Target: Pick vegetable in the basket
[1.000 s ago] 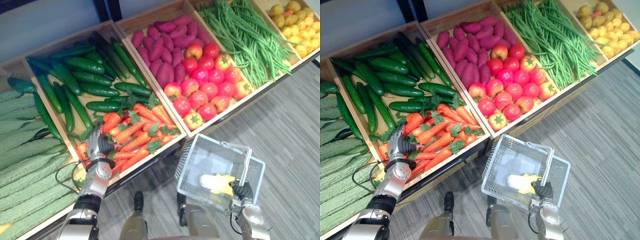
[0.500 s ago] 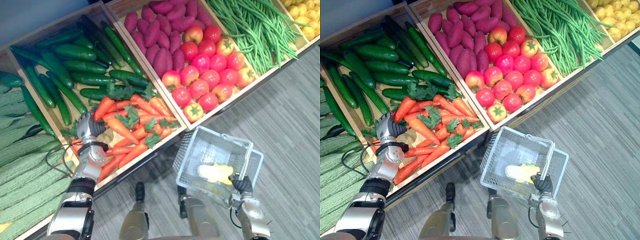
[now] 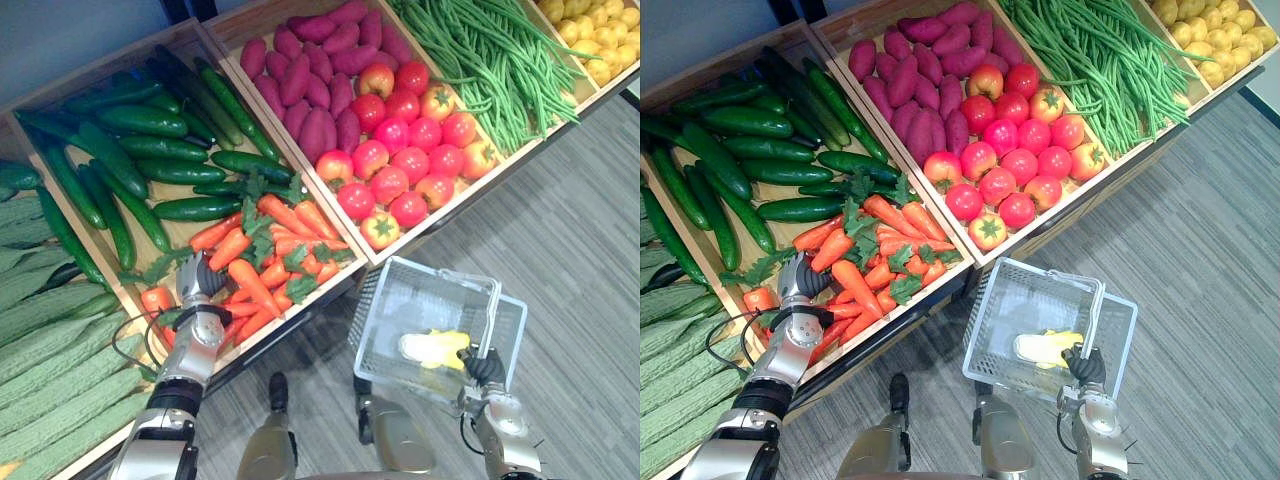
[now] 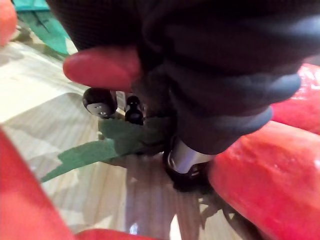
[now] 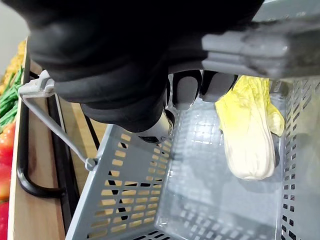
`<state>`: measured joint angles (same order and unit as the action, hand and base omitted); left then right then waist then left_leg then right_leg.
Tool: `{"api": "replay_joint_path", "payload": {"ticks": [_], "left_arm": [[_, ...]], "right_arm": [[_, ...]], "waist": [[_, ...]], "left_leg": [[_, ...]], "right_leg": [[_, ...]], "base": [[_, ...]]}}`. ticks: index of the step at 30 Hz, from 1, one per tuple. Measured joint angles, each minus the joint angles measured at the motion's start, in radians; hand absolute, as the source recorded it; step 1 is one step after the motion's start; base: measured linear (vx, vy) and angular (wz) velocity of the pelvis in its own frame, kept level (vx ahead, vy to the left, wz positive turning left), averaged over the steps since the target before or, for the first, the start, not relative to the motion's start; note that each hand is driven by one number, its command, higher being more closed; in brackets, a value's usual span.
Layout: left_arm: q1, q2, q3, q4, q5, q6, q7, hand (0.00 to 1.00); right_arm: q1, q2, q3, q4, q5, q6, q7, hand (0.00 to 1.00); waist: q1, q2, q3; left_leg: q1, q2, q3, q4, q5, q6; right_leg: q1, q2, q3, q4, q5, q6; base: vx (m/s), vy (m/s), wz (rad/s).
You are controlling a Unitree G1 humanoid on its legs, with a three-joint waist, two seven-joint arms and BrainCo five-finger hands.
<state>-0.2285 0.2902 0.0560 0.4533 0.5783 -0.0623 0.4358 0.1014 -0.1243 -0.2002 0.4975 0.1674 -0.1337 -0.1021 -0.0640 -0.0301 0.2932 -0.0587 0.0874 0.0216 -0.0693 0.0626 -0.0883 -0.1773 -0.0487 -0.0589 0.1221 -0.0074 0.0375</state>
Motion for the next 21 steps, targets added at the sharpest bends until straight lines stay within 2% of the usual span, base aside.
{"api": "replay_joint_path", "payload": {"ticks": [4,9,12,14,21], "left_arm": [[0.047,-0.043,0.040,-0.098,-0.040,-0.004,0.010,1.00],[0.125,-0.105,0.073,-0.269,-0.117,-0.044,0.030,1.00],[0.166,-0.135,0.075,-0.360,-0.150,-0.075,0.040,1.00],[0.221,-0.166,0.076,-0.410,-0.199,-0.103,0.043,1.00],[0.301,-0.260,0.047,-0.516,-0.337,-0.131,-0.003,1.00]], "right_arm": [[0.017,0.001,-0.002,-0.013,0.000,0.001,0.002,1.00],[0.053,0.011,-0.004,-0.013,-0.001,0.007,0.019,1.00],[0.063,0.025,-0.009,-0.013,-0.001,0.011,0.019,1.00],[0.075,0.036,-0.010,-0.013,-0.003,0.015,0.019,1.00],[0.126,0.067,-0.019,-0.078,-0.004,0.041,0.017,1.00]], "waist": [[0.002,0.019,-0.022],[0.016,0.041,-0.084],[0.025,0.041,-0.088],[0.026,0.042,-0.118],[0.028,0.042,-0.145]], "left_leg": [[0.003,0.000,0.002,0.001,0.000,0.000],[0.026,0.005,0.011,0.000,-0.004,0.004],[0.059,0.008,0.029,0.000,-0.011,0.004],[0.070,0.011,0.053,0.000,-0.018,0.004],[0.108,0.018,0.131,0.000,-0.037,0.005]], "right_leg": [[0.003,0.000,0.003,-0.003,0.004,-0.001],[0.021,0.007,0.014,-0.006,0.006,-0.001],[0.048,0.012,0.031,-0.011,0.006,-0.001],[0.052,0.018,0.056,-0.022,0.012,0.004],[0.068,0.031,0.118,-0.042,0.028,0.018]], "base": [[-0.02,0.003,0.00],[0.00,-0.003,-0.06],[-0.01,0.000,-0.17],[-0.03,0.012,-0.30],[-0.02,0.011,-0.29]]}}
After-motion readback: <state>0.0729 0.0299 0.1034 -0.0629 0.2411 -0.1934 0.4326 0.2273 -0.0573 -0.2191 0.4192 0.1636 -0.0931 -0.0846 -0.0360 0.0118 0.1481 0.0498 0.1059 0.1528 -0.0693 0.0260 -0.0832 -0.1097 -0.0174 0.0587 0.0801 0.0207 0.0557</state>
